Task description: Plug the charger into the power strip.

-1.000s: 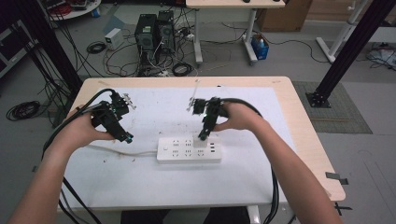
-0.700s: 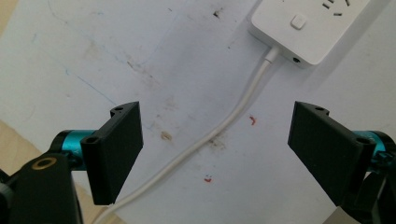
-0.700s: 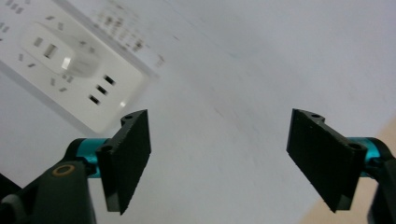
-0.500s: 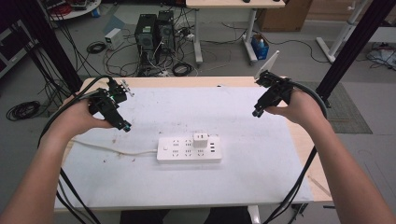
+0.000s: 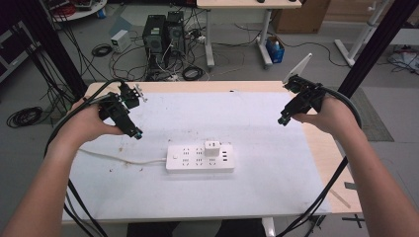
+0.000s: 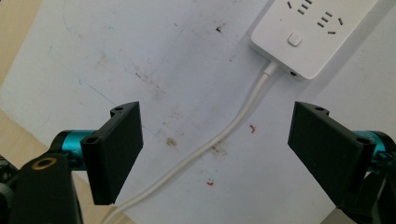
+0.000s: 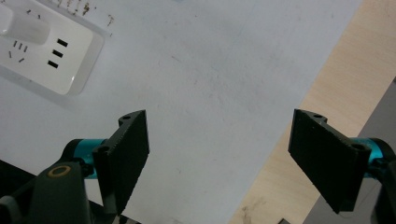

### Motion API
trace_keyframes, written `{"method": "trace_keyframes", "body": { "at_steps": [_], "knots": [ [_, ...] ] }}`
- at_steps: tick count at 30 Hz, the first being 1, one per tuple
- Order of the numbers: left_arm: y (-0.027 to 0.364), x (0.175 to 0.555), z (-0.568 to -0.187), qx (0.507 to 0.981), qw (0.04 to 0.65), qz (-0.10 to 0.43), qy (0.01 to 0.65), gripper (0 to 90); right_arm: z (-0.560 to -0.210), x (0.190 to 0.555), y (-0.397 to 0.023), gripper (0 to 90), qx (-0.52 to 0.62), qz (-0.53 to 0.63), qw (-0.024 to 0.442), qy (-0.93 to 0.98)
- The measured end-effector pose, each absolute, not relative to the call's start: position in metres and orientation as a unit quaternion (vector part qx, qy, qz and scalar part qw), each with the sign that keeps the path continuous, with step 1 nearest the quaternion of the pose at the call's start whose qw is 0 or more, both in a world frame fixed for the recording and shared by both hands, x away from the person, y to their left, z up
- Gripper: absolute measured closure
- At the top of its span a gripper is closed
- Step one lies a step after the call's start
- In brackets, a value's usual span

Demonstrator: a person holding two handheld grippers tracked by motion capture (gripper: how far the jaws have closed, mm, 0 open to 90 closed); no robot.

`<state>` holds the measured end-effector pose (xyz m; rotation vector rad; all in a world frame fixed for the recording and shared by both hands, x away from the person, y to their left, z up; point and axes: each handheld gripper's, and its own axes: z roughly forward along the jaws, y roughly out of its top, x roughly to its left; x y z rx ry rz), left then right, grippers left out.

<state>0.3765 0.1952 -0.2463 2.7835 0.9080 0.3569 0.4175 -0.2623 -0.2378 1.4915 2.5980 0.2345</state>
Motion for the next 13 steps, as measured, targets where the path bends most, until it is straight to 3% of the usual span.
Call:
{"method": "trace_keyframes", "body": {
  "at_steps": [13],
  "knots": [
    [0.1933,0.3754,-0.2486,0.941,0.095,0.119,0.302,18.0,-0.239,0.4118,-0.2623,19.9,0.486,0.069,0.074,0.868]
  ]
}}
